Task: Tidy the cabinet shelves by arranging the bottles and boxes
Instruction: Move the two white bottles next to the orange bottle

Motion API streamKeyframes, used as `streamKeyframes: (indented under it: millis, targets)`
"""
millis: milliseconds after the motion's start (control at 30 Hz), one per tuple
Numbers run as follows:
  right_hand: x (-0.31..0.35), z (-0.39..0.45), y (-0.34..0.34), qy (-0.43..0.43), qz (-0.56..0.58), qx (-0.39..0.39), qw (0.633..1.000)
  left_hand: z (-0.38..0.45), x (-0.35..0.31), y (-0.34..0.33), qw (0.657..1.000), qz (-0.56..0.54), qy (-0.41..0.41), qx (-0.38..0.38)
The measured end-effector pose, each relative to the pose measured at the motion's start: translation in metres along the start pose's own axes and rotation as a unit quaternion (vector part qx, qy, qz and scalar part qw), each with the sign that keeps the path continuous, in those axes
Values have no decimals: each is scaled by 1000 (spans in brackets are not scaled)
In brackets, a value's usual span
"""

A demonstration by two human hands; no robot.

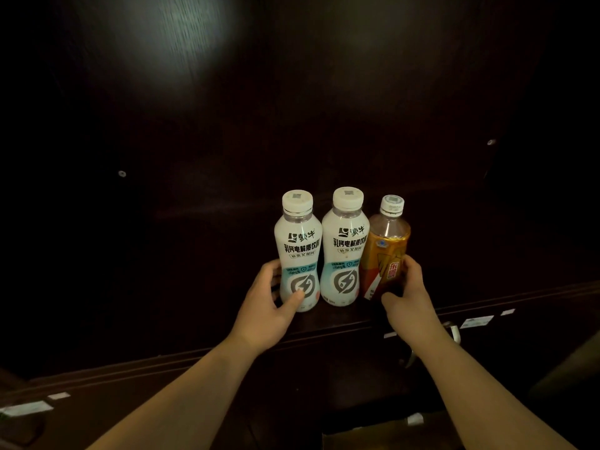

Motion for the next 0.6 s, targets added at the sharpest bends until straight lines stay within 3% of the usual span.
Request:
streamKeyframes:
  millis: [600]
  targets:
    - [-4, 5, 0, 33, 19, -14, 999, -1, -1, 0, 1000, 15, 17, -4]
Point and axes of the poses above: each hand's wrist, its own z-axis towards the middle knuckle, its own y-axis out of the back of the hand, x = y × z, the point moved 2 cm from there along z, towards the middle knuckle, and after that the axes turned 15 degrees about -y, right-handed, at the moved point
